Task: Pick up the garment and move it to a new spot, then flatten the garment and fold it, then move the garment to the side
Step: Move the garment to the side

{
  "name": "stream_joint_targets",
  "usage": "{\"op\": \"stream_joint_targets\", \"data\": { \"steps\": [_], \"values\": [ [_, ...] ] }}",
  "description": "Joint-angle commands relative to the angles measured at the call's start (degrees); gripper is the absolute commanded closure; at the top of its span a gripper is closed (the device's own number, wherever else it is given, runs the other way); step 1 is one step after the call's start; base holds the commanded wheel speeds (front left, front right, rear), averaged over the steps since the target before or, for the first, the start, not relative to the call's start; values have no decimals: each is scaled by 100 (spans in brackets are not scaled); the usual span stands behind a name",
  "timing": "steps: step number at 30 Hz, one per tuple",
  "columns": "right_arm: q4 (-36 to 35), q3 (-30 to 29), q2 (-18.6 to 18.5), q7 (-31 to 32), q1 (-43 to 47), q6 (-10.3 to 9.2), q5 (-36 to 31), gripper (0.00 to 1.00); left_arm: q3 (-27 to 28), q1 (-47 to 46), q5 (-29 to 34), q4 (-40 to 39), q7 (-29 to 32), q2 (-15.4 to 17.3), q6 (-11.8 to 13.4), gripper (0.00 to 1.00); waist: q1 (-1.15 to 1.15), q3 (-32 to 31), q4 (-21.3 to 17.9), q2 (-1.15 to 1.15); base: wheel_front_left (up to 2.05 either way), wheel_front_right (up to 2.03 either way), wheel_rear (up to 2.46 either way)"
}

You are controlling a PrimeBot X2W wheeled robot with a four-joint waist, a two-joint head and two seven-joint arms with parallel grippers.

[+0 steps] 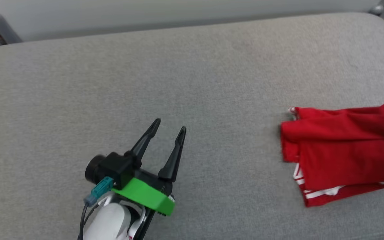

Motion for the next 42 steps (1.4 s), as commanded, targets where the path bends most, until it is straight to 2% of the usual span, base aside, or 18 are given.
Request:
{"op": "stream_joint_targets", "data": {
  "steps": [1,8,16,25,34,35,36,37,42],
  "values": [
    [117,-49,-58,-164,-183,-5,-45,100,-47,-207,39,-4,-32,77,-18,0,0,530,-410,-1,0,0,0],
    [929,-498,-62,-944,-737,-5,-241,100,-168,-807,167,-142,-32,307,-18,0,0,1334,-744,-1,0,0,0],
    [1935,-1188,393,-1534,-1557,-5,-672,100,-299,-1461,364,-546,-32,577,-18,0,0,2077,-946,-1,0,0,0],
    [2910,-1968,495,-2054,-2166,-5,-1277,100,-357,-1903,473,-1041,41,677,8,0,0,2440,-854,-1,0,0,0],
    [3415,-2043,662,-2290,-2516,-5,-1368,100,-352,-1878,424,-1240,92,696,78,0,0,2418,-736,-1,0,0,0],
    [3449,-2068,686,-2281,-2528,-5,-1349,89,-353,-1864,415,-1222,86,693,81,0,0,2397,-726,-1,0,0,0],
    [3473,-2082,697,-2279,-2528,-5,-1350,64,-359,-1847,404,-1188,78,687,82,0,0,2356,-708,-1,0,0,0],
    [3475,-2087,705,-2290,-2521,-5,-1346,0,-365,-1835,398,-1160,70,680,83,0,0,2328,-695,-1,0,0,0],
    [3345,-2102,813,-2304,-2411,-5,-1177,0,-356,-1740,328,-926,11,581,90,0,0,2006,-588,-1,0,0,0]
  ]
}}
